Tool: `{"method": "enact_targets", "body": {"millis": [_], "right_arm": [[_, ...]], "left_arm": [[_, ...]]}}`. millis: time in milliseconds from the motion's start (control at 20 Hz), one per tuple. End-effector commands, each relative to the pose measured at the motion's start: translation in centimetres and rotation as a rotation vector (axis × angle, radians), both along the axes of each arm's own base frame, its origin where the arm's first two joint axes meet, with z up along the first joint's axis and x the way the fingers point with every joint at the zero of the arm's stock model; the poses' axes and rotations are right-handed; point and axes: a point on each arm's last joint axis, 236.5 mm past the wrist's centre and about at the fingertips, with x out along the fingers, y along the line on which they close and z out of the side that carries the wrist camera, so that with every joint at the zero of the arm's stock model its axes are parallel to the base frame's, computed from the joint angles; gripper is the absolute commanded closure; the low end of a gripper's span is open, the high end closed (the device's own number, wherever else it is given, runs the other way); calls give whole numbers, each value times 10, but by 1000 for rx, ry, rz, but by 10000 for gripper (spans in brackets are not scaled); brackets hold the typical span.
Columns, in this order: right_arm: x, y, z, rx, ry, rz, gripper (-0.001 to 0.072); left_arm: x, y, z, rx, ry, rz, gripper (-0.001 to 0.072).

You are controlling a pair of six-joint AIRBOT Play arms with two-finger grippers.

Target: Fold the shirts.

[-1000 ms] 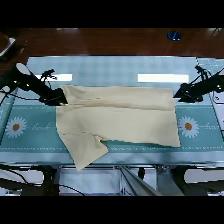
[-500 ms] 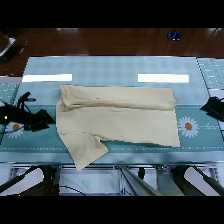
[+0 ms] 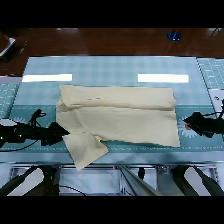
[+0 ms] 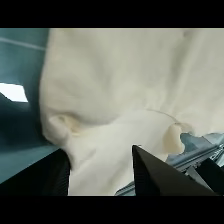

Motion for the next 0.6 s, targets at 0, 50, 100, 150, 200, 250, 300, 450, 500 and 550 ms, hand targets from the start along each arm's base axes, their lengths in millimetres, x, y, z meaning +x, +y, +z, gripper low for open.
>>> {"method": "enact_targets", "body": {"millis": [0,50,100,150,200,250,300,450,500,550], "right_arm": [[-10,-41,5,-122,56,-29,297],[-22,-60,9,-162,103,-56,297],[-40,-67,7,-165,174,-76,297],[-59,-61,0,-136,250,-76,297],[-76,-45,-8,-81,313,-50,297],[-85,-25,-14,-12,347,-35,297],[-92,-5,-18,56,366,-4,297],[-109,21,-26,113,430,80,297],[-112,27,-28,125,448,105,297],[-115,33,-31,145,475,132,297]], "left_arm": [[-14,-13,-13,12,13,-57,394],[-12,-13,-14,19,4,-59,683],[-10,-12,-14,24,-6,-60,683],[-9,-11,-14,26,-10,-62,683],[-8,-12,-13,22,-21,-70,683],[-8,-12,-13,20,-24,-72,683],[-8,-13,-12,18,-25,-69,683],[-5,-14,-11,8,-28,-58,683],[-5,-15,-11,7,-29,-55,683],[-5,-15,-11,7,-30,-55,683]]}}
